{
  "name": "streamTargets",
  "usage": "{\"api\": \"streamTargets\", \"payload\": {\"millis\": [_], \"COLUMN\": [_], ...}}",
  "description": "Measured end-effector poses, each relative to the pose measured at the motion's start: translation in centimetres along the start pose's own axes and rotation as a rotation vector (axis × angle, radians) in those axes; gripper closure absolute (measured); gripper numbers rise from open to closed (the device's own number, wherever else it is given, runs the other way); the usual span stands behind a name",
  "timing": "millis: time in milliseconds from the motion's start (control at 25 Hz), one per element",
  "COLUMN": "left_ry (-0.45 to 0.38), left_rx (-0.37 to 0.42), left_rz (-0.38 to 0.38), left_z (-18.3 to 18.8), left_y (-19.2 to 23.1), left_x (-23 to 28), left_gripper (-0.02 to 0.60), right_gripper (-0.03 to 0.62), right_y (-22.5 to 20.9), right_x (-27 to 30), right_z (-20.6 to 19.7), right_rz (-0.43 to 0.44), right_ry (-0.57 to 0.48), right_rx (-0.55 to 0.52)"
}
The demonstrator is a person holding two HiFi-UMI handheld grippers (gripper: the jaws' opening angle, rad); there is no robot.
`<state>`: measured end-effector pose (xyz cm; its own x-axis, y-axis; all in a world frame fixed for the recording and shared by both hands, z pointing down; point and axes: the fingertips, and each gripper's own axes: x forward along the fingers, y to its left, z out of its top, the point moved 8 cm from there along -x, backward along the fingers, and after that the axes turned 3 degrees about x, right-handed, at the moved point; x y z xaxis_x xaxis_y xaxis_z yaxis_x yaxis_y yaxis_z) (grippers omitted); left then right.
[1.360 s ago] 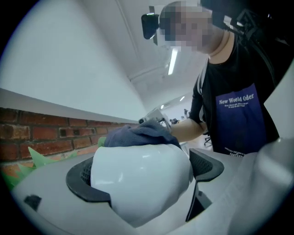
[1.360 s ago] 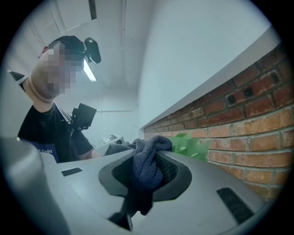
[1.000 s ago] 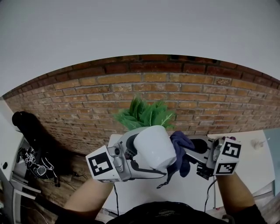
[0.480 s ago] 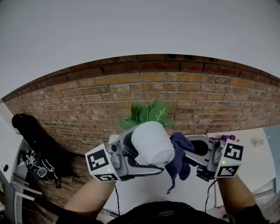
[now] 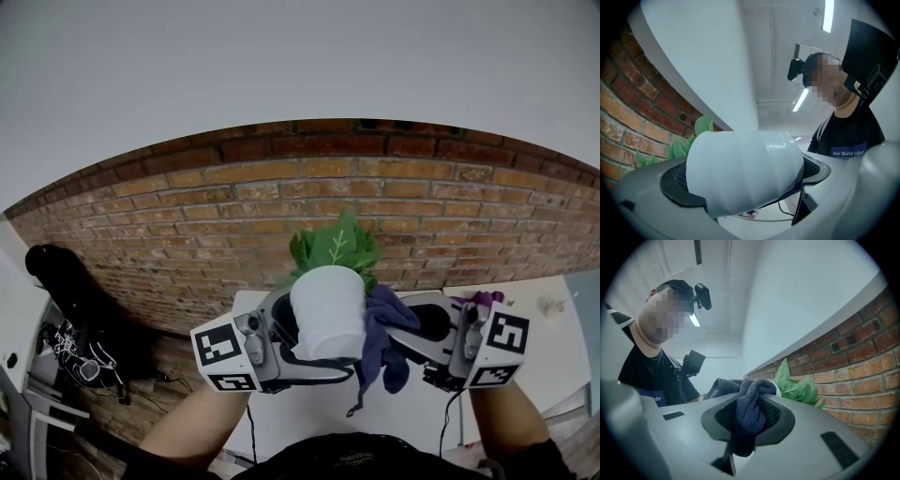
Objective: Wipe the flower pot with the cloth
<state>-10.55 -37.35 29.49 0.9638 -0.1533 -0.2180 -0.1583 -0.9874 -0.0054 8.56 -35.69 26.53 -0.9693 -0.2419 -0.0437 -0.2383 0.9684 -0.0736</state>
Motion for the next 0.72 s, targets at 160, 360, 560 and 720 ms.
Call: {"api": "streamTargets", "payload": {"millis": [160, 360, 560, 720], "left_ry": [0.043, 0.088, 0.117, 0.109], "left_rx": [-0.069, -0.094, 0.062, 0.110], "left_rz": [-0.027, -0.053, -0.048, -0.051], "left_z": [-0.4, -1.4, -1.2, -1.5], "left_y": [0.3, 0.1, 0.1, 0.6], "left_x": [-0.1, -0.1, -0.2, -0.6], "left_gripper": [-0.014, -0.014, -0.014, -0.014], "right_gripper": [0.537, 0.537, 0.537, 0.537], "right_y": [0.0, 0.6, 0.6, 0.2], "right_x": [0.1, 0.2, 0.1, 0.0], "right_z": [-0.4, -0.3, -0.9, -1.4], "right_rz": [0.001, 0.009, 0.008, 0.012], "right_ry": [0.017, 0.038, 0.081, 0.065], "right_rx": [0.008, -0.042, -0.088, -0.065]}}
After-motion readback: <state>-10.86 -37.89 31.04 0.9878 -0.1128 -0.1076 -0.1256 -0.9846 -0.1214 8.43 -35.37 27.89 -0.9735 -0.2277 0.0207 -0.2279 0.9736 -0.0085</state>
